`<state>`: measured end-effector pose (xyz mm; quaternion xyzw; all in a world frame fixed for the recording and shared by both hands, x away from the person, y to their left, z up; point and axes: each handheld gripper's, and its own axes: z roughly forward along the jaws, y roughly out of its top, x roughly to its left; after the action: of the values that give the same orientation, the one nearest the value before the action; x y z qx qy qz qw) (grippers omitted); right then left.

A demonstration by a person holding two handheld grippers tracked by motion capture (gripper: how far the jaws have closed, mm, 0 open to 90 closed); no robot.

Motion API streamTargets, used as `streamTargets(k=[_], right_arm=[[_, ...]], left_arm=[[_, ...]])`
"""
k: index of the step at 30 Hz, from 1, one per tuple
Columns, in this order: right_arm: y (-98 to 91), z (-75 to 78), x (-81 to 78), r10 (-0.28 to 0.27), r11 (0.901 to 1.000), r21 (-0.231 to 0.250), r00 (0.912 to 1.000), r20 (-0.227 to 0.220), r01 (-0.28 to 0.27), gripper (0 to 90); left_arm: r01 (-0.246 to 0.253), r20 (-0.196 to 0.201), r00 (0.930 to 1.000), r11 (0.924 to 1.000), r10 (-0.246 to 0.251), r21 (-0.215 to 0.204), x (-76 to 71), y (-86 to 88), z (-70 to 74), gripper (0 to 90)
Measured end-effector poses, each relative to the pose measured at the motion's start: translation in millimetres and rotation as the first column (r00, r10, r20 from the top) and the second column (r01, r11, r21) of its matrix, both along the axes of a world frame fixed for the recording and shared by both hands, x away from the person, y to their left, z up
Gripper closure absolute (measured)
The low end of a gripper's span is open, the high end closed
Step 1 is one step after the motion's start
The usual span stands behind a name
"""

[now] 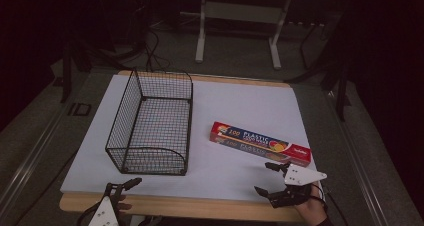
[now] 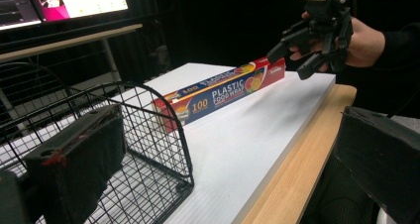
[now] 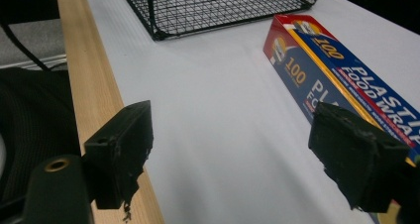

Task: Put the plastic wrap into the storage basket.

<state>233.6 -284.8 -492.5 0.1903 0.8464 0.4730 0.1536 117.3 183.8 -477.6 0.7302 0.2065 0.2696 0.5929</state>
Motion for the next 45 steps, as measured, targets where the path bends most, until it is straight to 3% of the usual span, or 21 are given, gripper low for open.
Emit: streamTargets(k=[7,10,11,16,21,23,26,32,45], right_arm=[[10.4,-2.1,-3.1,0.07,0.9951,-0.072,0.9973,0.023,-0.068,17.5],[12.9,0.8,-6.2,0.066,0.9961,-0.06,0.9977,0.018,-0.064,13.9],[13.7,5.8,-7.7,0.054,0.9977,-0.04,0.9984,-0.018,-0.054,12.9],[15.4,12.5,-6.8,0.07,0.9972,-0.023,0.9965,-0.045,-0.071,11.0],[14.7,23.4,-5.9,0.065,0.9979,0.007,0.9975,-0.028,-0.065,10.4],[13.0,31.0,-8.2,0.046,0.999,0.002,0.9989,0.011,-0.046,9.9],[12.1,36.8,-9.7,0.037,0.9993,-0.006,0.9988,0.034,-0.036,9.6],[13.8,42.3,-7.4,0.045,0.9986,-0.031,0.9981,0.043,-0.043,9.7],[8.0,60.7,17.1,0.022,0.9975,-0.069,0.9989,0.042,-0.019,14.1]], left_arm=[[0.004,0.001,1.0,1.0,-0.004,-0.006,-0.9,-0.2,0.4,0.1],[0.007,-0.001,1.0,1.0,-0.007,-0.002,-1.3,-0.4,0.2,0.1],[0.009,-0.001,1.0,1.0,-0.009,-0.003,-1.6,-0.4,0.2,0.1],[0.016,-0.003,0.9999,0.9999,-0.016,-0.002,-3.4,-0.8,-0.2,0.1],[0.007,-0.004,1.0,1.0,-0.007,0.0,-5.9,-0.4,-0.2,0.0],[0.004,-0.004,1.0,1.0,-0.004,0.003,-6.7,-0.5,-0.3,0.0],[0.008,-0.008,0.9999,1.0,-0.008,0.001,-6.5,-1.3,-0.5,0.0],[0.016,-0.018,0.9997,0.9999,-0.016,0.003,-5.8,-1.9,-1.1,0.1],[0.015,-0.023,0.9996,0.9999,-0.015,0.004,-5.3,-1.8,-1.3,0.1]])
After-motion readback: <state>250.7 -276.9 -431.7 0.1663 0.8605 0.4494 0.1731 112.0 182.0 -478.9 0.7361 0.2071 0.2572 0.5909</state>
